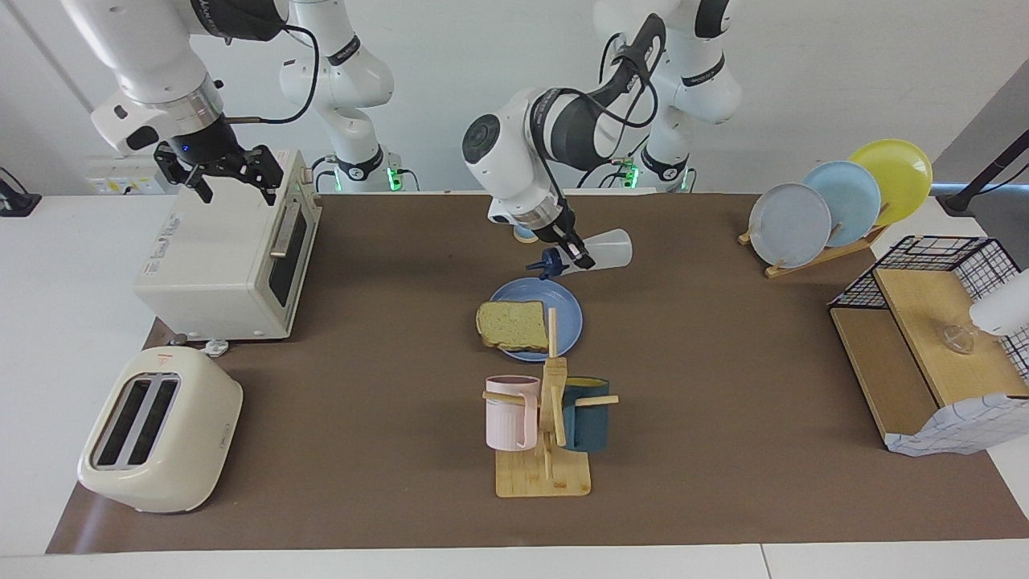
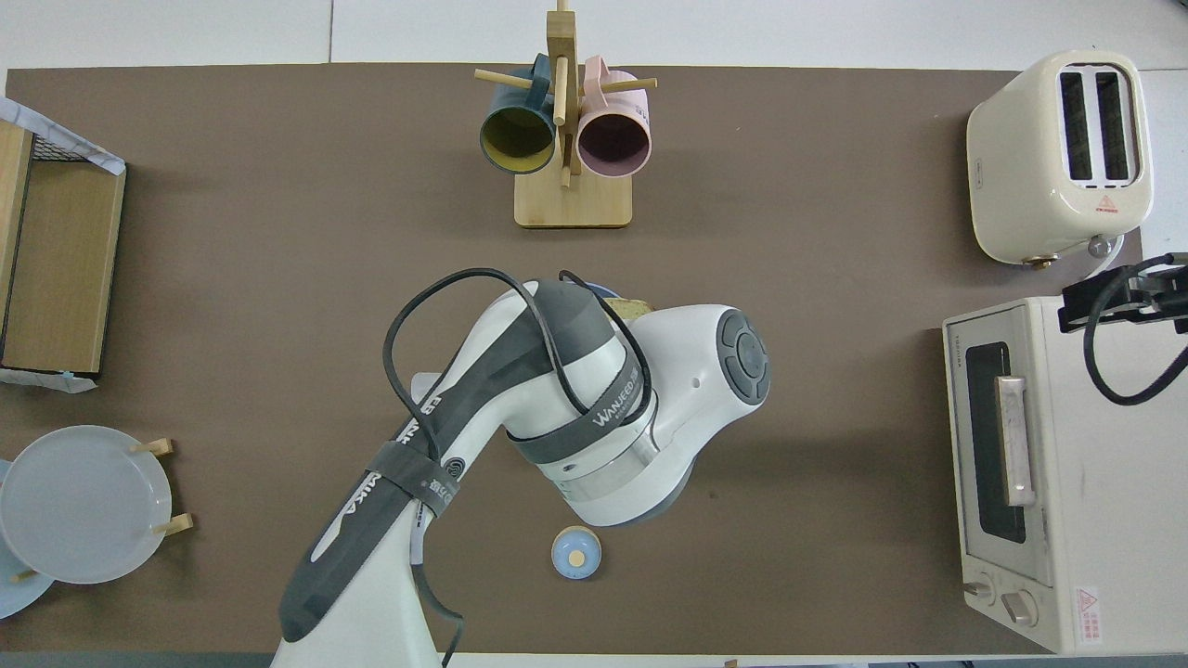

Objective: Put bread on plate and add seasoning

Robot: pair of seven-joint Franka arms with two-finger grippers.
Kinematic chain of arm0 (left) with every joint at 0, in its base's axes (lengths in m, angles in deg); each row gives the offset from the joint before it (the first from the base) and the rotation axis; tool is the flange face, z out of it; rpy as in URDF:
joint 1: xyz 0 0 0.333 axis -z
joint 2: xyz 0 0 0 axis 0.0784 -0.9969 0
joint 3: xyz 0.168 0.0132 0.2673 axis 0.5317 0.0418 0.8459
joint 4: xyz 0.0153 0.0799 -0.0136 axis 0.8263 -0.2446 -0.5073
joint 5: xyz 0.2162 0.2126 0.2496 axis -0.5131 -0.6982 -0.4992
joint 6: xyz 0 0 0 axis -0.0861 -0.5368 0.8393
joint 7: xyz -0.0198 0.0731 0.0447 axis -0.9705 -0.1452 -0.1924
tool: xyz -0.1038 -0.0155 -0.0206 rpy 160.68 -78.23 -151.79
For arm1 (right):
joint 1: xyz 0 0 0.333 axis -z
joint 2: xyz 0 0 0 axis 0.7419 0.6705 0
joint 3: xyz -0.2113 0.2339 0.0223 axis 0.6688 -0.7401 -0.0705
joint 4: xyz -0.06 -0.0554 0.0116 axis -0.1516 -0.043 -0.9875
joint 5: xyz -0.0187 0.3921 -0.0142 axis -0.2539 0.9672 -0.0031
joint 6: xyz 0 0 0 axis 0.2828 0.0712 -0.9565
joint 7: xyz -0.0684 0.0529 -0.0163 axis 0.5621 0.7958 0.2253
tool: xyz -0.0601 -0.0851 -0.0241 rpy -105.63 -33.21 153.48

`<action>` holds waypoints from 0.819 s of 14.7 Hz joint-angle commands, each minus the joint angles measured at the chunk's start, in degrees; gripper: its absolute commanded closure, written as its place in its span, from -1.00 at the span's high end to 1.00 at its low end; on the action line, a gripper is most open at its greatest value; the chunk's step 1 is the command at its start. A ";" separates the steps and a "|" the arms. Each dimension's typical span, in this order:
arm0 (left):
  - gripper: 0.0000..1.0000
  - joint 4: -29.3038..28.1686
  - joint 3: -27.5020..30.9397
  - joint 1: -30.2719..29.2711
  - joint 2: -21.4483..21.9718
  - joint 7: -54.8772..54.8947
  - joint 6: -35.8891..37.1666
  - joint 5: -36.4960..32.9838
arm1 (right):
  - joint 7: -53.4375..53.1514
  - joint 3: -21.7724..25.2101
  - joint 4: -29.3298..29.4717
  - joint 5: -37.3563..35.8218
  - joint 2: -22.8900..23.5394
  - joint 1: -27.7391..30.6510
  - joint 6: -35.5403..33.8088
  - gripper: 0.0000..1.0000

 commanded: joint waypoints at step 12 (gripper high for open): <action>-0.76 -0.10 0.90 0.40 -2.63 -0.28 1.66 -12.74 | 0.67 0.03 0.93 0.18 0.45 0.15 -0.69 1.00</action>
